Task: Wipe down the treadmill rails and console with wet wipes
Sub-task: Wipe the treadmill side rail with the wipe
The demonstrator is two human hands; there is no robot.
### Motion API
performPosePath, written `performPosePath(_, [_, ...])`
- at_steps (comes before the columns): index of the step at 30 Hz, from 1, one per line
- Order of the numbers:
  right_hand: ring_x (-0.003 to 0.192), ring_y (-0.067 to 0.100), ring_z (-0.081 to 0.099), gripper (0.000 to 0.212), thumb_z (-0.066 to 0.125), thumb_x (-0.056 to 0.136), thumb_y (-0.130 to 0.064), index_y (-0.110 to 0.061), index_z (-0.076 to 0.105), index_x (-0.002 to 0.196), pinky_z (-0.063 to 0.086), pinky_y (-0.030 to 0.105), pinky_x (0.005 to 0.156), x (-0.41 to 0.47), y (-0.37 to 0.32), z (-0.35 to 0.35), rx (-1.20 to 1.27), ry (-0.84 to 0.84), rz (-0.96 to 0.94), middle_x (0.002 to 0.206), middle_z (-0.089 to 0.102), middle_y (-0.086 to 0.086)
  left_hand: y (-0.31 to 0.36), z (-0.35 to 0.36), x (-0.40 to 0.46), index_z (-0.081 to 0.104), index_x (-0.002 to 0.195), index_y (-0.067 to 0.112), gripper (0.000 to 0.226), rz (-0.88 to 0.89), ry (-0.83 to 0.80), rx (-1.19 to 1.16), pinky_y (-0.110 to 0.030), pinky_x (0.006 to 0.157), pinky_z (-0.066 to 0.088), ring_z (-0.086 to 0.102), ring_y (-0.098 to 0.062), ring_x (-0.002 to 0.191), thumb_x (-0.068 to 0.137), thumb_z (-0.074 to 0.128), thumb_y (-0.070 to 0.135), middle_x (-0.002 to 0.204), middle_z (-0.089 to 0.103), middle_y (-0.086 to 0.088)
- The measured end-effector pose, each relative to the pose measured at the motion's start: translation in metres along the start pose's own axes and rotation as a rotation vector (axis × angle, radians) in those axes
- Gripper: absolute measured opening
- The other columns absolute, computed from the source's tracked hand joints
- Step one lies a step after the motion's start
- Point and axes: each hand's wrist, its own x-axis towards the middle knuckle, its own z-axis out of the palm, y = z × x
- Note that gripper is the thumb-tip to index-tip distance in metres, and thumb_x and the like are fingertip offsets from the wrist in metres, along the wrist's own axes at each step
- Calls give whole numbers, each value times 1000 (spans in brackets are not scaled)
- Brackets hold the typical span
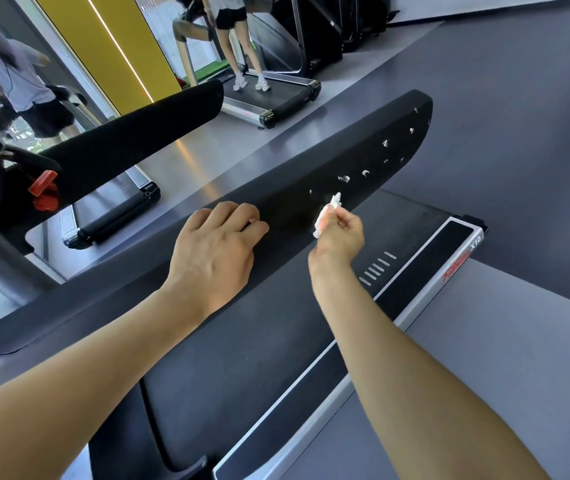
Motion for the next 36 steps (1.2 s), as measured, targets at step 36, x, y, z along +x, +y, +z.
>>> performPosePath(36, [71,1,58,13,58,86,10,-1,58,79,46,13,68,-41,4,14,-281,-221,-220,80,62,3,-6,-7,17,72,97,23,23,-77,-46,-139,-33,74,48,62,-22,91,76,71,12,101,65,5])
